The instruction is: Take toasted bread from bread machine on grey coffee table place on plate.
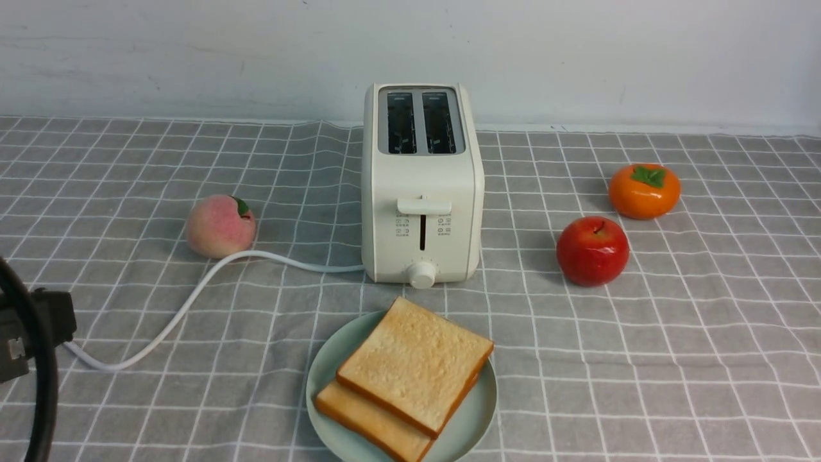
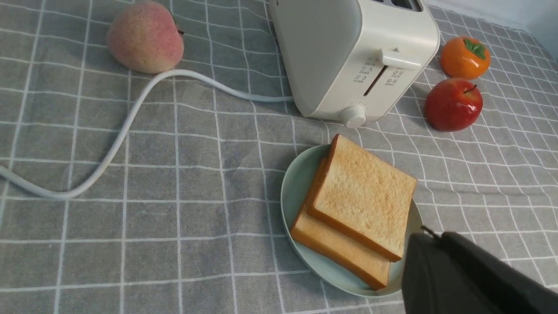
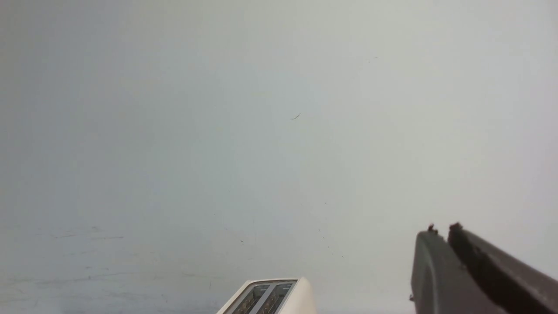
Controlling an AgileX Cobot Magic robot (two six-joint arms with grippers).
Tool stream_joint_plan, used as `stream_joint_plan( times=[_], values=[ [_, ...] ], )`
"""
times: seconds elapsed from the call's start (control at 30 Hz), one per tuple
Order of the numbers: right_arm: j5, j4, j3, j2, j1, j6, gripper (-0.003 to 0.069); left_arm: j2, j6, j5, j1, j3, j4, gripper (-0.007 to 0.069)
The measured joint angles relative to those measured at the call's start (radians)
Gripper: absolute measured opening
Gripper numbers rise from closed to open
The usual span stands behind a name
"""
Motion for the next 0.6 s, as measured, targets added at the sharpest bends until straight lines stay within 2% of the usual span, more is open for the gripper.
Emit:
stream_joint_plan(
  times=[0.1, 0.2, 0.3, 0.4, 0.6],
  values=[
    [0.000, 0.001, 0.000, 0.000, 0.000, 0.000, 0.0046, -0.059, 0.029, -0.056, 0.013, 0.048, 0.014, 0.0001],
    [0.000, 0.000, 0.000, 0.000, 0.000, 0.000, 0.0049, -0.148, 0.071, -0.124, 0.074, 0.136, 0.014, 0.0003],
    [0.000, -0.003, 0.000, 0.000, 0.000, 0.000, 0.0055, -0.315, 0.104, -0.239, 0.212, 0.349, 0.014, 0.0005],
    [0.000, -0.003, 0.000, 0.000, 0.000, 0.000, 0.0059, -0.450, 0.109, -0.308, 0.299, 0.524, -0.005, 0.0009],
    [0.000, -0.003, 0.000, 0.000, 0.000, 0.000, 0.0071, -0.597, 0.113, -0.347, 0.324, 0.773, -0.010, 0.0017]
  ],
)
